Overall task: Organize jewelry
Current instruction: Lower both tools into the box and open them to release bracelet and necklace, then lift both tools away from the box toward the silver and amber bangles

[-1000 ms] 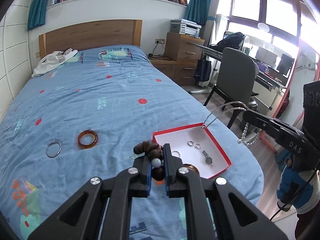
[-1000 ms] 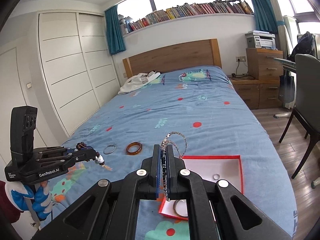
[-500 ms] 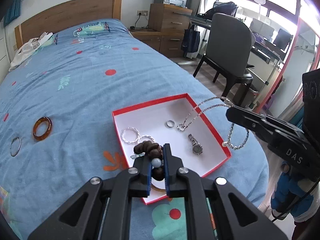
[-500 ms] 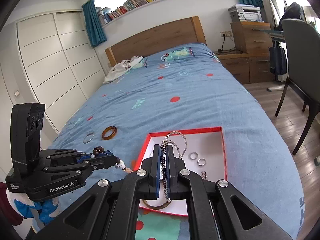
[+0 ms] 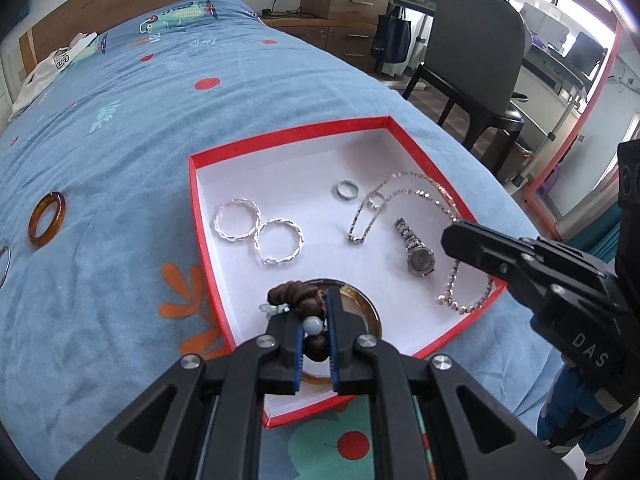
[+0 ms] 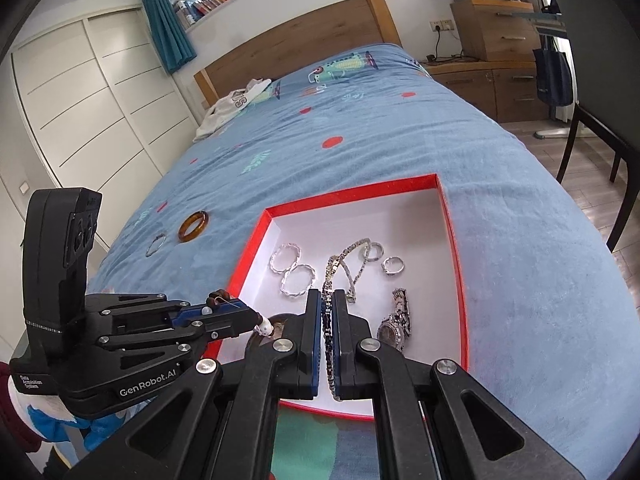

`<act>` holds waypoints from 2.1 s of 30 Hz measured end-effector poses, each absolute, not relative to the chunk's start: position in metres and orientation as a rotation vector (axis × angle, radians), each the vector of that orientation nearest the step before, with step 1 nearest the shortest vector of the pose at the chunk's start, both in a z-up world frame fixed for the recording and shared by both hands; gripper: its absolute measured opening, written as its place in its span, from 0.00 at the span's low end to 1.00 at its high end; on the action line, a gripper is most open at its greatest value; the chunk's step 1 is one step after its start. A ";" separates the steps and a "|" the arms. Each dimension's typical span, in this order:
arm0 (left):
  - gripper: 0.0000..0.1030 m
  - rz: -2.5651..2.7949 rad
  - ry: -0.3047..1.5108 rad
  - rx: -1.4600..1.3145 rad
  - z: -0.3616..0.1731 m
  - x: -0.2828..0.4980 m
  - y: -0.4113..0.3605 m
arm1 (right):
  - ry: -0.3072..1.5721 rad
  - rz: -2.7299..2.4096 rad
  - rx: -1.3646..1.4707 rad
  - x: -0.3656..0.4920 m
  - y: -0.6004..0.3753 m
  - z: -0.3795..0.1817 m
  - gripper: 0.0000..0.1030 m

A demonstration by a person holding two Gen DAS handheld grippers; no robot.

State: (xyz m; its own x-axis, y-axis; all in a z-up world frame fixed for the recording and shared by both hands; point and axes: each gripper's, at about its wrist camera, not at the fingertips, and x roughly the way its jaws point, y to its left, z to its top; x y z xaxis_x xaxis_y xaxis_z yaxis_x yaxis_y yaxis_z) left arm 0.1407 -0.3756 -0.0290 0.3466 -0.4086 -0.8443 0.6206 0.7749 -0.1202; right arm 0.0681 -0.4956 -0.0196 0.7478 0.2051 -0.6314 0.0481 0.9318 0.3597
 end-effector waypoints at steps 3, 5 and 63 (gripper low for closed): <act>0.09 -0.661 1.036 0.239 -0.038 0.142 -0.376 | 0.746 0.080 0.371 0.066 -0.497 -0.030 0.05; 0.09 -0.651 1.049 0.239 -0.044 0.143 -0.375 | 0.759 0.074 0.380 0.065 -0.499 -0.036 0.05; 0.35 -0.662 0.988 0.136 0.024 0.095 -0.288 | 0.715 0.003 0.326 0.005 -0.456 0.032 0.23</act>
State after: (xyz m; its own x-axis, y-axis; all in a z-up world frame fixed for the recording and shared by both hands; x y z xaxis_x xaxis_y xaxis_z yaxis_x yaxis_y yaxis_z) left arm 0.0951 -0.2875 0.0237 0.3735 -0.4549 -0.8084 0.5742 0.7979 -0.1837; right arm 0.0051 -0.4557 0.0320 0.7569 0.1135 -0.6435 0.1080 0.9495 0.2946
